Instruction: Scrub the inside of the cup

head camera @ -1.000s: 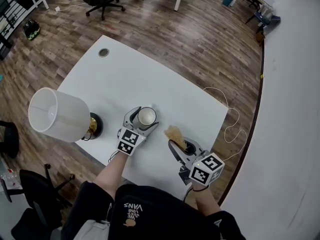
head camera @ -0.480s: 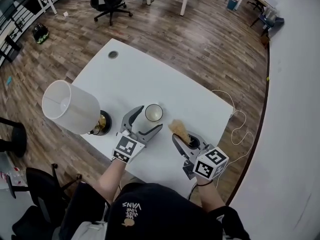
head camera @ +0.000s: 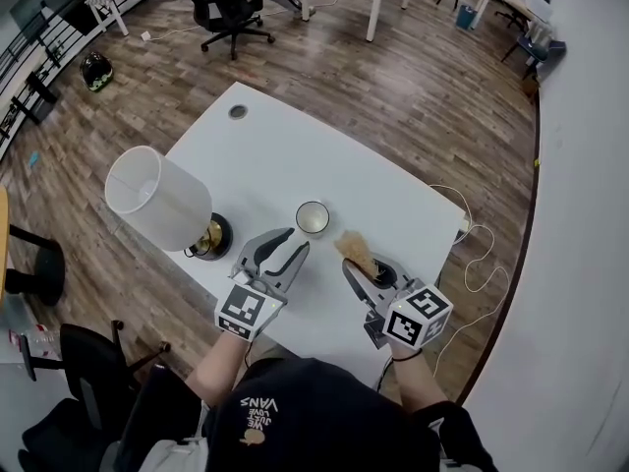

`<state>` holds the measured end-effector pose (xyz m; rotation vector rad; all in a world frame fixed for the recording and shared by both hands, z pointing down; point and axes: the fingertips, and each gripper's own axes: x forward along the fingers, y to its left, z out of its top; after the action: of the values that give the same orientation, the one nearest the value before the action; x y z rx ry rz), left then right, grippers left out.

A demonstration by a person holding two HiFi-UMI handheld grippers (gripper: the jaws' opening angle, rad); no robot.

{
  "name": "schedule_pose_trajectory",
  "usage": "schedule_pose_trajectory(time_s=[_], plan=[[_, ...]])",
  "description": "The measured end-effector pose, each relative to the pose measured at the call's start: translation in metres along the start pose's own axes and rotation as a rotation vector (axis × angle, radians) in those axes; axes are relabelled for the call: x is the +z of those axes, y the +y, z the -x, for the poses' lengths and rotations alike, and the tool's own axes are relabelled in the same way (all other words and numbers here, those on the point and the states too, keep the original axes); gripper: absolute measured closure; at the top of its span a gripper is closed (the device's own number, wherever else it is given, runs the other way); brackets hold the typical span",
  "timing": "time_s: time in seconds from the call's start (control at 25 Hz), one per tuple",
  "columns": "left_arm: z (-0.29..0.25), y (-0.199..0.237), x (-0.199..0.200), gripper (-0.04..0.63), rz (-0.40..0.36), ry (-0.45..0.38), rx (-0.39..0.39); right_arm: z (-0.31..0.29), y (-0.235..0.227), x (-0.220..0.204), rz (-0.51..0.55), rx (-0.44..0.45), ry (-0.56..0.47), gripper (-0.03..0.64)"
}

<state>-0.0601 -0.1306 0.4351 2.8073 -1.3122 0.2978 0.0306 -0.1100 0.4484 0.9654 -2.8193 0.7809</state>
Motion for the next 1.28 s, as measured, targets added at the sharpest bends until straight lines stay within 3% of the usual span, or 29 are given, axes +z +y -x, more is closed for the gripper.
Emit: schedule_pose_trajectory(time_s=[0.16, 0.4, 0.96, 1.28], plan=[[0.016, -0.009, 0.006, 0.529, -0.006, -0.002, 0.025, 0.006, 0.007, -0.001, 0.011, 0.011, -0.003, 0.517], [0.032, -0.017, 0.008, 0.583, -0.024, 0.008, 0.048, 0.011, 0.017, -0.005, 0.040, 0.033, 0.005, 0.517], [0.057, -0.019, 0.006, 0.584, 0.013, 0.019, 0.108, 0.011, 0.031, -0.023, 0.108, 0.038, 0.076, 0.517], [0.060, -0.022, 0.007, 0.584, 0.004, 0.006, 0.119, 0.011, 0.031, -0.019, 0.130, 0.025, 0.064, 0.517]])
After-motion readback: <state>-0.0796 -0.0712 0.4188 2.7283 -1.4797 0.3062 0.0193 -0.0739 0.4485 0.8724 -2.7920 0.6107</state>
